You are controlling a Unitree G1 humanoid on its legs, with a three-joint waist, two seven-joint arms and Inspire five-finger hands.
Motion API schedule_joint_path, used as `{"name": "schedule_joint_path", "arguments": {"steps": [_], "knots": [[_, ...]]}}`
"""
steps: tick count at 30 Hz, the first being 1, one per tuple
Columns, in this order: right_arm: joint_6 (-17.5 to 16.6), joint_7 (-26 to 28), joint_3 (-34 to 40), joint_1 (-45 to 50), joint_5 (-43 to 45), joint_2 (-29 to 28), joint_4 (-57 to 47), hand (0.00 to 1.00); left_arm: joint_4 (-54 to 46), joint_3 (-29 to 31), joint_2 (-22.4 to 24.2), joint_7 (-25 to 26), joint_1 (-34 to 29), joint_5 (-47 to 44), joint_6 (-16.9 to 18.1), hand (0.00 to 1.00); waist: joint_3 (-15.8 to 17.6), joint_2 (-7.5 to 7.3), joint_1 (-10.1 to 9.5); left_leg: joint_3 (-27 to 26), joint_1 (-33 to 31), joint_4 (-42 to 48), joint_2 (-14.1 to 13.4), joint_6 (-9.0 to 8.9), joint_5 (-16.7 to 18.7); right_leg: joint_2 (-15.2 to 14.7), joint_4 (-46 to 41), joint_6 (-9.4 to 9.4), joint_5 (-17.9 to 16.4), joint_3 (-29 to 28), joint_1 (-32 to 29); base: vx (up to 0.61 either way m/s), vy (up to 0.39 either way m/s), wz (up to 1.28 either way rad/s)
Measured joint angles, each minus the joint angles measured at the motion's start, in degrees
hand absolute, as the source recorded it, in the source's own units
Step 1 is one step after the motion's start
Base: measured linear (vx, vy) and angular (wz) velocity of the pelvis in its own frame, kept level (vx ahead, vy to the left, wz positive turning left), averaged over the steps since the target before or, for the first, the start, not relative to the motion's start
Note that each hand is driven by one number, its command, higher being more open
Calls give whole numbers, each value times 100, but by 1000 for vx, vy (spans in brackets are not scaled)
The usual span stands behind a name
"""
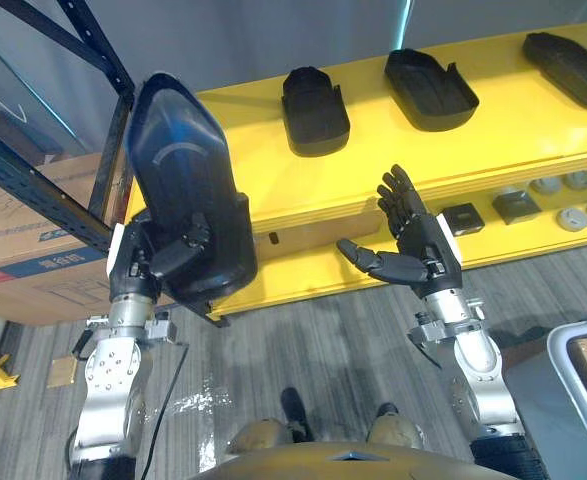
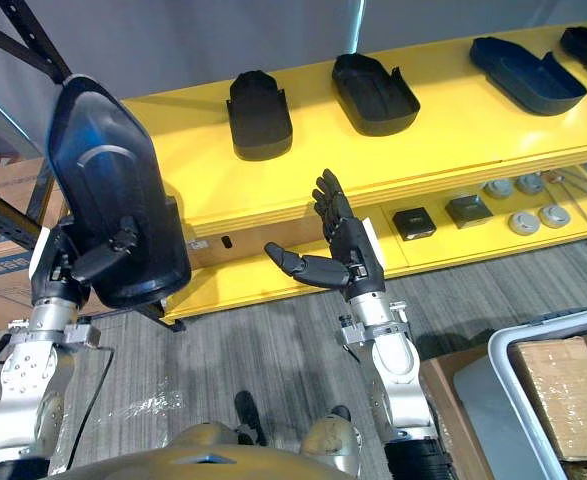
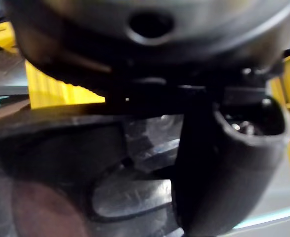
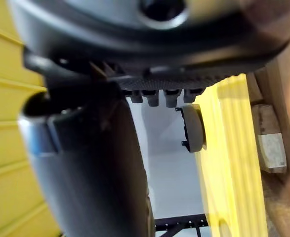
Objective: Walk over and take three plastic housings, then place them on the shelf
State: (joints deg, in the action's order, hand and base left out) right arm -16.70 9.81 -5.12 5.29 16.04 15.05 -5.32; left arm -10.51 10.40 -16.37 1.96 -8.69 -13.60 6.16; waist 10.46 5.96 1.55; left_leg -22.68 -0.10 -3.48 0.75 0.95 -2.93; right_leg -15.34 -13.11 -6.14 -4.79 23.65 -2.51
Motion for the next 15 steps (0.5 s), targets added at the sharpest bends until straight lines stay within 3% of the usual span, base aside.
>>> {"name": "schedule_joint_path", "arguments": {"steps": [6,15], "knots": [[247,212,-490,-147,1,84,35,100,940,30,-83,165,908,-330,-1,0,28,69,32,-48,-153,-71,-3,-62,-112,-70,-456,77,-189,-129,-432,-7,-13,-4],[653,390,-1042,-306,6,160,102,100,3212,325,-967,519,2552,-1181,-153,0,253,127,198,-231,-361,-34,8,-93,-187,-173,-1108,190,-420,-449,-1054,-12,-61,-11]]}}
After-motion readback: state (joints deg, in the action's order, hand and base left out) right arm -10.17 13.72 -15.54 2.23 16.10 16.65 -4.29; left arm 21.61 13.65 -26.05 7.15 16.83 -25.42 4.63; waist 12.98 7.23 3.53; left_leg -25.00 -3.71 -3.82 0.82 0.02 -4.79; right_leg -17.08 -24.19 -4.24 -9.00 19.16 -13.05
